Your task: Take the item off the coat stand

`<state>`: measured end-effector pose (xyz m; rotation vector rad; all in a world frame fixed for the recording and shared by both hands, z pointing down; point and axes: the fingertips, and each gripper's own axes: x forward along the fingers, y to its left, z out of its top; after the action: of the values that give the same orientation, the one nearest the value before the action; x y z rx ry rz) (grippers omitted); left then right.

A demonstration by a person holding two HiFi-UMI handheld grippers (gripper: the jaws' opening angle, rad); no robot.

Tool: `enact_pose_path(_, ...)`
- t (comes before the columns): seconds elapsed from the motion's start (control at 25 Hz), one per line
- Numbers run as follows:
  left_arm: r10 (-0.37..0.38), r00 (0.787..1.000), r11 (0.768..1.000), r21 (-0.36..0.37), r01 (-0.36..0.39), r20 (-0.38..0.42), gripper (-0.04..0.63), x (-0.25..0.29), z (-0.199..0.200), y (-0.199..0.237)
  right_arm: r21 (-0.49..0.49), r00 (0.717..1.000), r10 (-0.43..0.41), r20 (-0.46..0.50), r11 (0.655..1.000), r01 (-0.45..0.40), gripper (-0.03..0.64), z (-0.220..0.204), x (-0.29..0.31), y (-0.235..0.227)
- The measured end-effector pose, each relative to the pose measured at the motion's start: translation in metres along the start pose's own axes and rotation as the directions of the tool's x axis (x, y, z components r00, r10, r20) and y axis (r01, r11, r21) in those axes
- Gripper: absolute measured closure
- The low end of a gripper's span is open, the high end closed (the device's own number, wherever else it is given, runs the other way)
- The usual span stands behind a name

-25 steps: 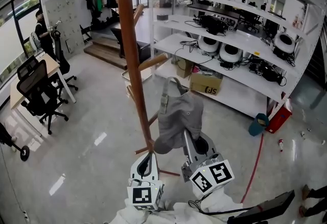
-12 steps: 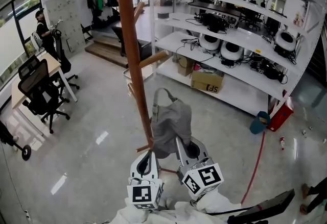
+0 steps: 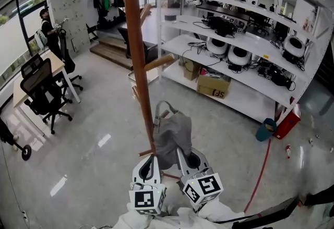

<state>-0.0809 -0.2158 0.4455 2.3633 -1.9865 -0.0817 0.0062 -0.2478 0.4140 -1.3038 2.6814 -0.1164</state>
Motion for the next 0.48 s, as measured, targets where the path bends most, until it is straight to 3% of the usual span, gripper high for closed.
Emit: enact_pose_path(0.48,0.05,0.999,0.999,0.007,-0.05,0.02,0.595,-0.0004,0.004,-0.0002,-0.009,0.999,0.048,-0.007,0.999,-0.048,0.599,0.0021,-0.0016,-0.0002)
